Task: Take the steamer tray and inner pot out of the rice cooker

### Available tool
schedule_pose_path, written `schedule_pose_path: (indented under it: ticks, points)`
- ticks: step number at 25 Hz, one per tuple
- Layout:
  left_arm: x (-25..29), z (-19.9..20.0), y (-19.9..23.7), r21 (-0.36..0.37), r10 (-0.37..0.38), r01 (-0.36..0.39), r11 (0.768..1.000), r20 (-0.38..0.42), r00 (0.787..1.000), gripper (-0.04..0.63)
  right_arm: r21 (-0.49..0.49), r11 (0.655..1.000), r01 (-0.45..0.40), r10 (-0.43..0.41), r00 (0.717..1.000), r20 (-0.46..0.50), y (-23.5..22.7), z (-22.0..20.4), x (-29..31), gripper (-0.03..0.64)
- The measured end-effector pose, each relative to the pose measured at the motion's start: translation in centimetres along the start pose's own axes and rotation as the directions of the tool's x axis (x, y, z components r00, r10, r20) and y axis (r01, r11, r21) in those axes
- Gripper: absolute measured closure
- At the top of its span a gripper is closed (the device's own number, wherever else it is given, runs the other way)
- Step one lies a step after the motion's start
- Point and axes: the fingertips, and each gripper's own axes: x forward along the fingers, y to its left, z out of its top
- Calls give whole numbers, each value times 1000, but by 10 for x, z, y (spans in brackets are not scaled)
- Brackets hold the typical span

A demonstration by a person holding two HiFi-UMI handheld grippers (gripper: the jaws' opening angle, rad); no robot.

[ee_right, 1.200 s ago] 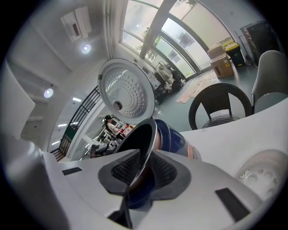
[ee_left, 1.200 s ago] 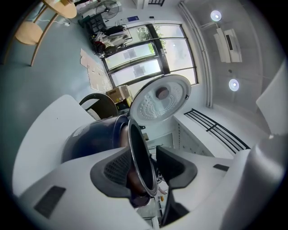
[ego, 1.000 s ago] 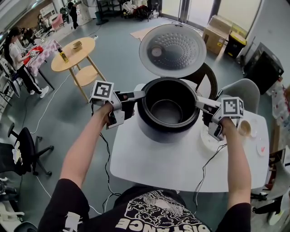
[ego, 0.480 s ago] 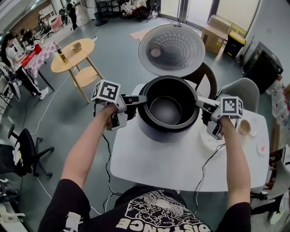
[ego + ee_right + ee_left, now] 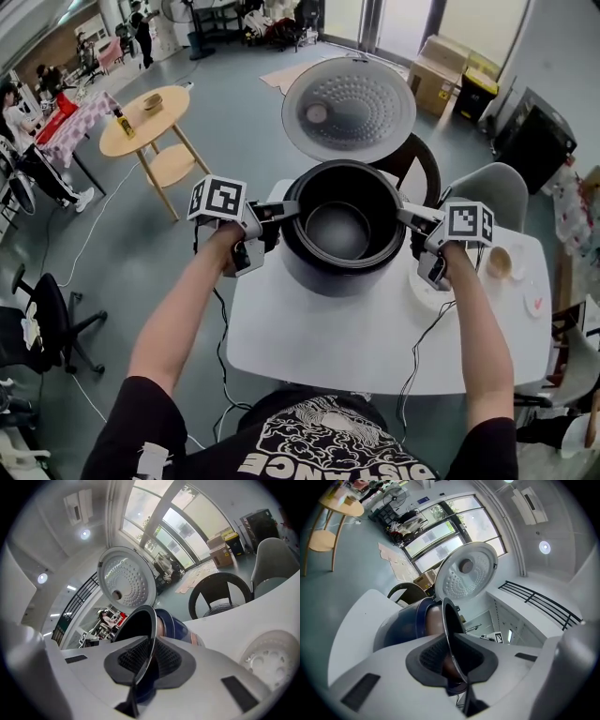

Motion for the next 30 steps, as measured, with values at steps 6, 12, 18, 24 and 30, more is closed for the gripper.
schedule_pose_path:
  ticks: [6, 12, 18, 24, 30]
  points:
    - [-15, 20, -30, 54, -44, 39, 998, 92, 995, 545, -34, 999, 0, 2, 998, 60, 23, 12, -14, 557]
    - [-25, 30, -76, 149, -100, 78, 986, 141, 985, 548, -88, 996, -21, 34, 987, 155, 52, 31, -47, 564]
    - [-22, 32, -121, 185, -130, 98, 978, 170, 977, 561, -160, 987, -23, 63, 966, 251, 84, 53, -99, 574]
    - [22, 17, -161, 210, -172, 140, 968, 144, 974, 563, -169, 986, -14, 68, 944, 322, 71, 63, -162, 575]
    - [103, -36, -219, 256, -276, 260, 931, 29, 961, 563, -112, 991, 70, -16, 906, 423, 21, 43, -264, 575]
